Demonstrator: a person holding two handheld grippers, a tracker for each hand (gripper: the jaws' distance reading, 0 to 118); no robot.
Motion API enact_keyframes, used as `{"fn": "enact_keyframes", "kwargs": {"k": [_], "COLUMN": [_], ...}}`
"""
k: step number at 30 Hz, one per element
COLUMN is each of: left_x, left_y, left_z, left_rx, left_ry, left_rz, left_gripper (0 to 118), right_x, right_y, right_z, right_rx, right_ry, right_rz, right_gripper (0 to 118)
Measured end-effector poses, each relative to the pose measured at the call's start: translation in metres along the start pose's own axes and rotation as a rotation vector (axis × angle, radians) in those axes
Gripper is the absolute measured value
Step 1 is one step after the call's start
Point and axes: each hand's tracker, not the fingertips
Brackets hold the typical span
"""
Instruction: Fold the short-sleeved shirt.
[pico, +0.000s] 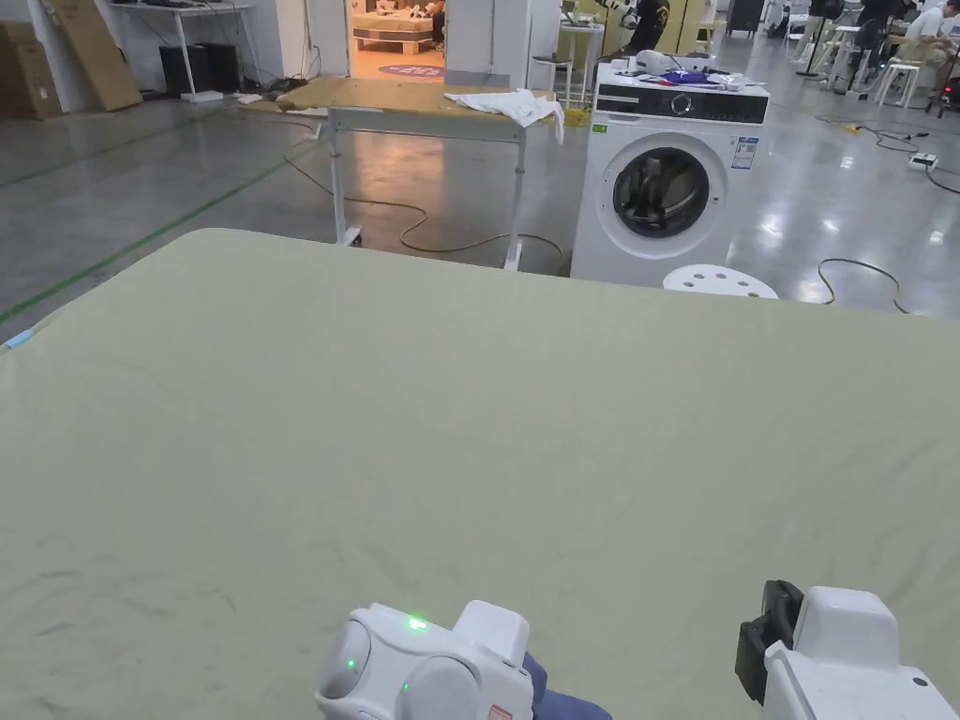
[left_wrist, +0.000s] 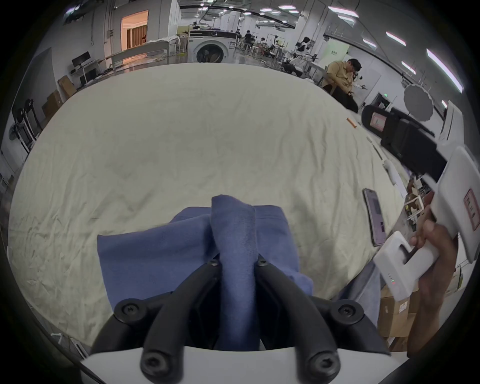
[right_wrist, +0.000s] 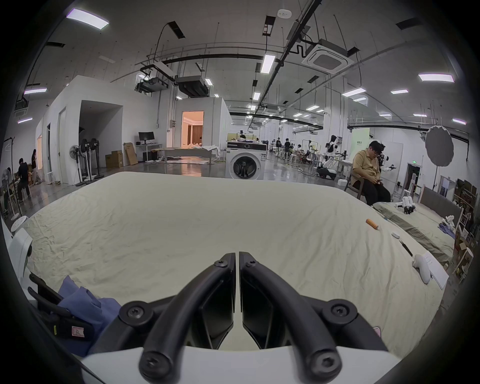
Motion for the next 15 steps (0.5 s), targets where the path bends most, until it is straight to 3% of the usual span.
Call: {"fn": "enact_keyframes", "kwargs": {"k": [1,3,5,6,9,11,12,14,15], "left_x": [0.0,-0.002,-0.008,-0.013,-0.029,-0.041,-0.047,-0.055,-0.055], "left_y": [0.0,0.0,-0.001,-0.002,-0.001,-0.003,-0.004,-0.004,-0.005], "left_z": [-0.001,-0.005,-0.002,0.002,0.019,0.029,0.026,0.015,0.005], "left_rx": [-0.004,-0.007,-0.014,0.002,0.072,0.149,0.152,0.107,0.074], "left_ry": [-0.01,-0.035,-0.146,-0.175,-0.24,-0.294,-0.308,-0.293,-0.27], "left_rz": [-0.002,0.006,0.033,0.066,0.145,0.169,0.178,0.226,0.249], "left_gripper": [13,26,58,64,64,60,51,17,11], "right_x": [0.0,-0.001,-0.001,-0.001,0.0,0.001,0.002,0.003,0.003], "right_y": [-0.001,-0.002,-0.004,-0.004,-0.004,-0.003,-0.003,-0.003,-0.003], "right_z": [-0.001,-0.002,-0.002,-0.002,-0.001,0.0,0.0,-0.001,-0.001], "right_rx": [-0.003,-0.008,-0.013,-0.015,-0.018,-0.018,-0.017,-0.015,-0.017], "right_ry": [0.0,0.003,0.006,0.006,0.004,0.002,0.002,0.0,0.0], "right_rz": [-0.002,-0.005,-0.005,-0.004,-0.005,-0.006,-0.008,-0.011,-0.008], "right_gripper": [2,2,2,2,2,2,2,2,2]}}
